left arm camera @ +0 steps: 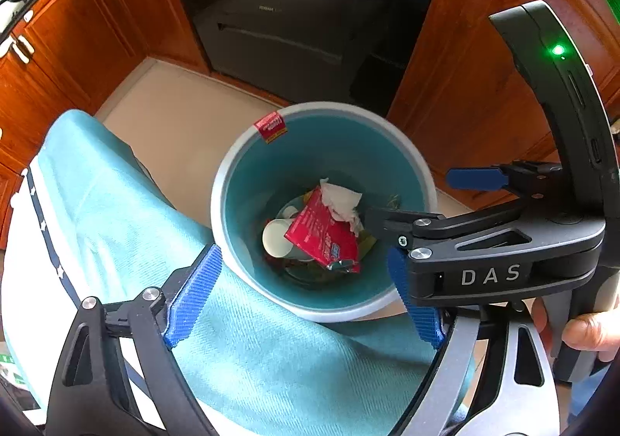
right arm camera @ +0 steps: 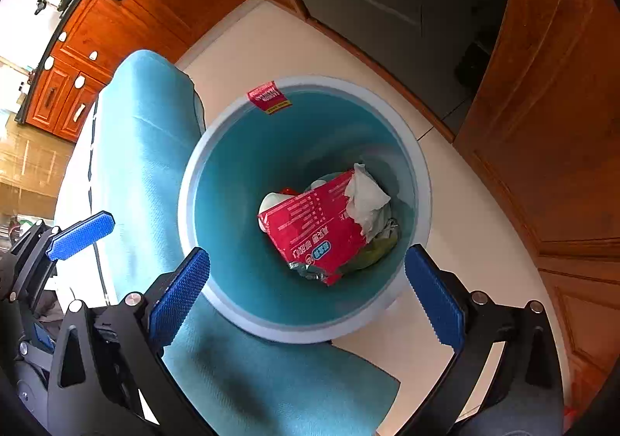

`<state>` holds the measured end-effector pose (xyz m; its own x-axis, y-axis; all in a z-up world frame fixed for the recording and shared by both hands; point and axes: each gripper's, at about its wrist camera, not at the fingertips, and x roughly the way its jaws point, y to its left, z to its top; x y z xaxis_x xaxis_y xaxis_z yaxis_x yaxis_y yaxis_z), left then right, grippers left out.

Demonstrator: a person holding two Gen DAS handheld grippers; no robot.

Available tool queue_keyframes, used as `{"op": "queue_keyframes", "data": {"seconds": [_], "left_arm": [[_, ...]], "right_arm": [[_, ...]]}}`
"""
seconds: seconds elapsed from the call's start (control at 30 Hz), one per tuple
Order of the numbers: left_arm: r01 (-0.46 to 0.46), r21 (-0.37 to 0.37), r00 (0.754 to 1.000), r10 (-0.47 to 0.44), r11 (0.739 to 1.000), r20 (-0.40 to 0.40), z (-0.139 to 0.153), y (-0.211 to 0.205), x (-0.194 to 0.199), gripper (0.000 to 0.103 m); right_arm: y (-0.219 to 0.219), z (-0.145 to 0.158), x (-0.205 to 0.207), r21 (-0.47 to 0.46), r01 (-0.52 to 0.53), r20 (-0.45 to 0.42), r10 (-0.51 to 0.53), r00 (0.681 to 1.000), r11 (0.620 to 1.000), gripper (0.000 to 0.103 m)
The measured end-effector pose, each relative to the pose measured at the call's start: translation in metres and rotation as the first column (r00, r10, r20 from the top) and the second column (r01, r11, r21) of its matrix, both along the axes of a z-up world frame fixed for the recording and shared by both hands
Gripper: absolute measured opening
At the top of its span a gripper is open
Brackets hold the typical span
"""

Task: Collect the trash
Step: 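Carry wrapper and tissue over the teal bin and open both tools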

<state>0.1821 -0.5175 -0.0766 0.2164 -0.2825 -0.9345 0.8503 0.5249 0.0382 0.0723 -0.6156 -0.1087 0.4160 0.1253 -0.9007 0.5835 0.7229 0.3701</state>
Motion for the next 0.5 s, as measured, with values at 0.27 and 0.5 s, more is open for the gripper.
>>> {"op": "queue_keyframes", "data": {"seconds": [0.27,0.5], "left_arm": [[-0.001,-0.039,0.999,0.003,0.999,0.034,0.023,0.016,-0.012,0.092],[-0.02,-0.074,0.998,0.025,0.997,0.061,0.044,0.043,-0.021,0.095]], "right_arm": [[0.013,0.034,-0.01,-0.034,-0.005,0.034,0.006,0.999,0.999,0.097],[0.033,0.067,-0.018,-0.074,-0.021,0.064,0.026,0.998,0.997,0.097]]}}
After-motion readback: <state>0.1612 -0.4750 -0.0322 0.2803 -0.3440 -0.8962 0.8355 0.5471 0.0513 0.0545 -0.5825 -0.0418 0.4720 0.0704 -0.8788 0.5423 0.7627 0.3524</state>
